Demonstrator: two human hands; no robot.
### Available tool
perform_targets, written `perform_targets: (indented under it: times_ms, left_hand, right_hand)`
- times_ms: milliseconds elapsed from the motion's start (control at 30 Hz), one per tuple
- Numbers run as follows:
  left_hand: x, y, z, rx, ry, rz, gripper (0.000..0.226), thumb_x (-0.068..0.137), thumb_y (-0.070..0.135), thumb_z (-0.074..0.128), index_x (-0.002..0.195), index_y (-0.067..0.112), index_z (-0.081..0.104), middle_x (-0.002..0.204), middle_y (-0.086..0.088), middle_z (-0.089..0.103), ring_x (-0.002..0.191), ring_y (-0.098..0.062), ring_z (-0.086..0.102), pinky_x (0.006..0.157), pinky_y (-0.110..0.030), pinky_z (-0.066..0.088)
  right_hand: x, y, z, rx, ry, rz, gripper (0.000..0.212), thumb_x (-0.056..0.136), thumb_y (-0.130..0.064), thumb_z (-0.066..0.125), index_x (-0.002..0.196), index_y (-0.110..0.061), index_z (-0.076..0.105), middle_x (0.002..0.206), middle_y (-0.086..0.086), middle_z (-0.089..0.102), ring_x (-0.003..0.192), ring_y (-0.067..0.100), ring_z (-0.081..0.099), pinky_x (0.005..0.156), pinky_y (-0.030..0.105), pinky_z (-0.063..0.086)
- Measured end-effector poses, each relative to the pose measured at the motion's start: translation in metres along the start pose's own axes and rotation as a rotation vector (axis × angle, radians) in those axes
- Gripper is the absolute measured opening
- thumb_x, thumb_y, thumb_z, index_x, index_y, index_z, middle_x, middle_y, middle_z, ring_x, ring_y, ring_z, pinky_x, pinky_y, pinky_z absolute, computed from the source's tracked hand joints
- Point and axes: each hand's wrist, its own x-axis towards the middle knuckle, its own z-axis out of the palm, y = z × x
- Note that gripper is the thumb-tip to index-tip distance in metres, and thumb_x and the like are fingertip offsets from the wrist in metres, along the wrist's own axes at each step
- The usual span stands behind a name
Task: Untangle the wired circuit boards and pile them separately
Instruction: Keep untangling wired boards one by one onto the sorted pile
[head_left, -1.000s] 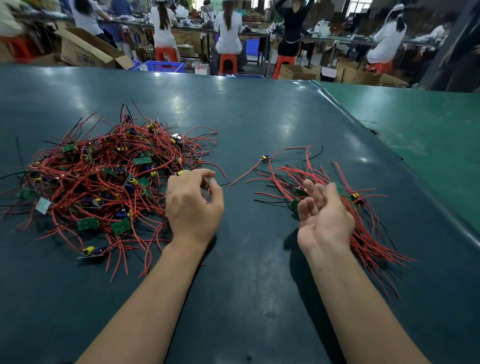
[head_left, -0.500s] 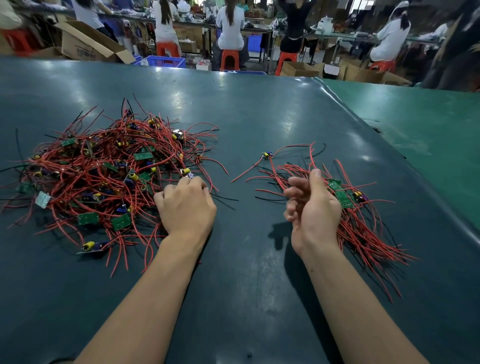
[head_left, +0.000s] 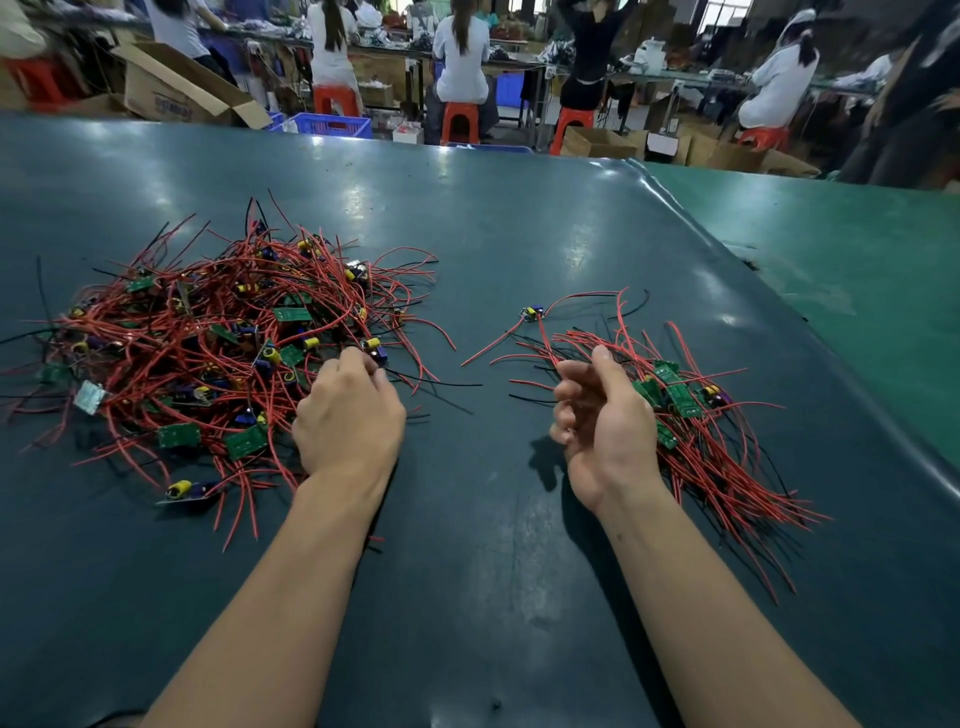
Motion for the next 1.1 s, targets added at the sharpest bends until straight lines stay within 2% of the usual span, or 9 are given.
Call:
perform_targets:
  times_ms: [100,200,300,367,433,600,800,967,1100]
  left_hand:
    - [-0.004,0.01,-0.006,-0.321,0.243,0.306,0.012,0.096,0.016,0.059,0.095,0.005,0.064,0.082,-0.009,0.063,0.069,-0.019,0.054,0.067,-0.023,0.036]
    - [-0.015,0.022,-0.006,-0.502,0.394,0.637,0.012,0.097,0.011,0.06,0.095,0.001,0.066,0.076,-0.006,0.056,0.064,-0.012,0.044,0.066,-0.02,0.037]
    - [-0.027,0.032,-0.004,-0.645,0.28,0.859,0.012,0.099,0.018,0.058,0.104,0.007,0.061,0.078,-0.009,0.059,0.065,-0.014,0.049,0.067,-0.019,0.041]
    - [-0.034,0.037,-0.002,-0.667,0.205,0.965,0.014,0.097,0.018,0.058,0.108,0.01,0.057,0.079,-0.012,0.061,0.068,-0.016,0.052,0.069,-0.018,0.043]
    - [-0.035,0.04,-0.001,-0.672,0.183,1.004,0.015,0.094,0.016,0.061,0.108,0.009,0.057,0.081,-0.013,0.062,0.072,-0.019,0.054,0.072,-0.023,0.045]
    - [-0.027,0.029,-0.002,-0.58,0.329,0.878,0.021,0.094,0.019,0.063,0.076,0.007,0.06,0.068,-0.005,0.056,0.063,-0.022,0.048,0.064,-0.034,0.041]
    - [-0.026,0.029,0.008,-0.704,-0.094,0.436,0.031,0.084,0.044,0.069,0.076,0.014,0.064,0.058,0.004,0.059,0.048,-0.008,0.052,0.049,-0.02,0.042]
    - [-0.022,0.029,0.009,-0.945,-0.346,0.245,0.012,0.082,0.03,0.076,0.086,0.021,0.07,0.073,0.004,0.071,0.054,-0.016,0.062,0.048,-0.031,0.052]
    - [-0.022,0.033,0.007,-1.133,-0.398,0.118,0.003,0.086,0.009,0.071,0.087,0.009,0.068,0.07,0.001,0.072,0.048,-0.011,0.059,0.043,-0.021,0.045]
  right_hand:
    - [0.001,0.0,0.0,-0.079,-0.068,0.019,0.035,0.099,-0.034,0.051,0.078,-0.01,0.066,0.055,-0.001,0.057,0.038,0.009,0.041,0.037,0.017,0.027]
    - [-0.004,0.007,0.004,-0.252,-0.318,0.142,0.034,0.096,-0.039,0.053,0.086,-0.009,0.068,0.064,0.003,0.063,0.041,0.01,0.049,0.034,0.017,0.03]
    - [-0.013,0.011,0.008,-0.325,-0.569,0.278,0.039,0.094,-0.044,0.052,0.094,-0.008,0.064,0.075,0.005,0.068,0.046,0.014,0.057,0.033,0.017,0.032]
    - [-0.015,0.014,0.008,-0.325,-0.621,0.252,0.026,0.099,-0.027,0.049,0.082,-0.015,0.065,0.065,0.0,0.066,0.044,0.011,0.053,0.035,0.018,0.034]
    - [-0.014,0.017,0.008,-0.248,-0.593,0.181,0.039,0.099,-0.012,0.047,0.066,-0.02,0.064,0.055,-0.003,0.06,0.041,0.007,0.049,0.037,0.017,0.034]
    - [-0.006,0.007,0.007,-0.068,-0.506,0.034,0.012,0.081,-0.028,0.065,0.079,-0.018,0.072,0.07,0.001,0.067,0.049,0.007,0.057,0.037,0.016,0.039]
    - [-0.005,0.012,0.006,-0.22,-0.383,-0.116,0.008,0.087,-0.002,0.066,0.089,-0.009,0.068,0.08,0.006,0.07,0.064,0.01,0.061,0.048,0.019,0.047]
    - [-0.006,0.012,0.007,-0.216,-0.286,-0.183,0.016,0.087,0.011,0.062,0.086,-0.005,0.065,0.076,0.008,0.069,0.064,0.014,0.067,0.059,0.021,0.055]
    - [-0.005,0.005,0.009,0.018,-0.22,-0.105,0.015,0.085,0.011,0.061,0.085,-0.003,0.064,0.072,0.01,0.072,0.06,0.017,0.07,0.061,0.022,0.057]
